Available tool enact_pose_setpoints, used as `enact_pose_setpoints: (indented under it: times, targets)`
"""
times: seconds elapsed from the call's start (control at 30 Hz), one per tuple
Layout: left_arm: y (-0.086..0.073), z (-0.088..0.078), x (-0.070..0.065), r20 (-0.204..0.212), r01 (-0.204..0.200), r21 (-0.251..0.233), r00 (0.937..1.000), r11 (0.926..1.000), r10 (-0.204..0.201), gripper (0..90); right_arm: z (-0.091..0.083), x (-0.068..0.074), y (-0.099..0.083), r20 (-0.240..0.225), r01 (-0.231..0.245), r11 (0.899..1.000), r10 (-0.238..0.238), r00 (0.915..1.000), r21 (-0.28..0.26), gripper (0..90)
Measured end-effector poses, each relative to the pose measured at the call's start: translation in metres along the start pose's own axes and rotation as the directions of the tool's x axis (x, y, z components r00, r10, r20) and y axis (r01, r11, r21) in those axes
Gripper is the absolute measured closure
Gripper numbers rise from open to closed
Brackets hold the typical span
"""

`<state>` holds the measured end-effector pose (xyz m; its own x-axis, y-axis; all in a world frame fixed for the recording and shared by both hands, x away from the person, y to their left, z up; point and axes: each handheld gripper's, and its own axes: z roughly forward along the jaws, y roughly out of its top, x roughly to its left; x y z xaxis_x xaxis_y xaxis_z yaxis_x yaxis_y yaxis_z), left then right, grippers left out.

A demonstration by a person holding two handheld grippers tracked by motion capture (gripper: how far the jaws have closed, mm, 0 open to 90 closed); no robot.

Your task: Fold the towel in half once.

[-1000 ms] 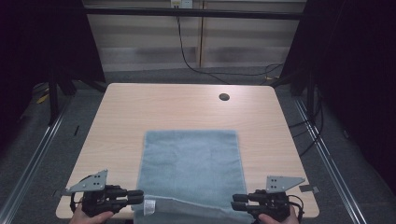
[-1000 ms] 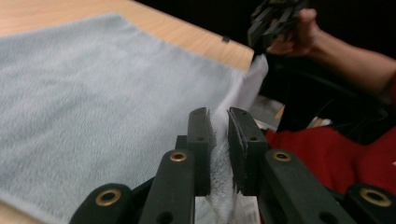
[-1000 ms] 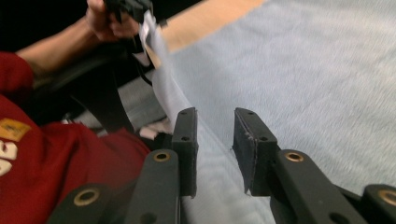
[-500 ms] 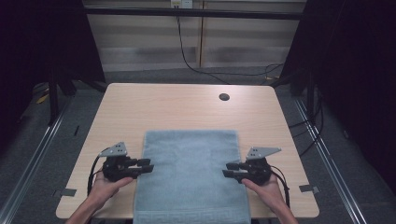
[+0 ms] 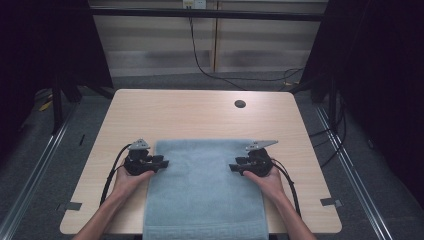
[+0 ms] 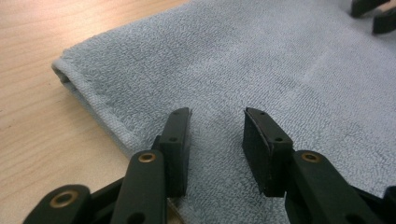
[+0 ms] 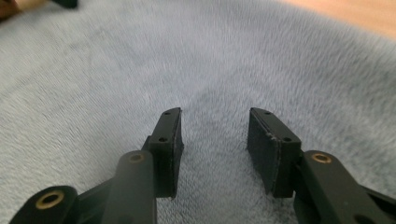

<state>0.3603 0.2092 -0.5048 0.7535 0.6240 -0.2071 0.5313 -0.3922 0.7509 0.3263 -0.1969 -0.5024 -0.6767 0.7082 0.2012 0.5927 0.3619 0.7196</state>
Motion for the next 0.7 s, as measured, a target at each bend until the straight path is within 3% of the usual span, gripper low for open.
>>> enact_pose_setpoints:
  times: [0.07, 0.23, 0.37, 0.7]
  targets:
    - [-0.004, -0.001, -0.002, 0.006, -0.010, -0.009, 0.9999, 0.9999, 0.010, 61.5, -0.001, 0.002, -0.002, 0.009, 0.008, 1.000, -0.008, 0.9999, 0.003, 54.7]
    - [-0.012, -0.006, -0.005, 0.044, -0.012, -0.015, 0.9989, 0.9998, 0.013, 62.2, -0.008, 0.007, -0.009, -0.026, -0.011, 1.000, 0.011, 0.9996, 0.018, 54.9]
    - [-0.017, -0.011, -0.017, 0.049, -0.021, -0.005, 0.9986, 0.9998, 0.021, 62.3, -0.014, 0.014, -0.015, -0.038, 0.012, 0.999, -0.010, 0.9992, 0.041, 55.0]
    - [-0.036, -0.030, -0.048, 0.097, -0.048, 0.040, 0.9943, 0.9980, 0.044, 62.0, -0.033, 0.034, -0.037, -0.065, 0.029, 0.999, -0.026, 0.9976, 0.041, 55.2]
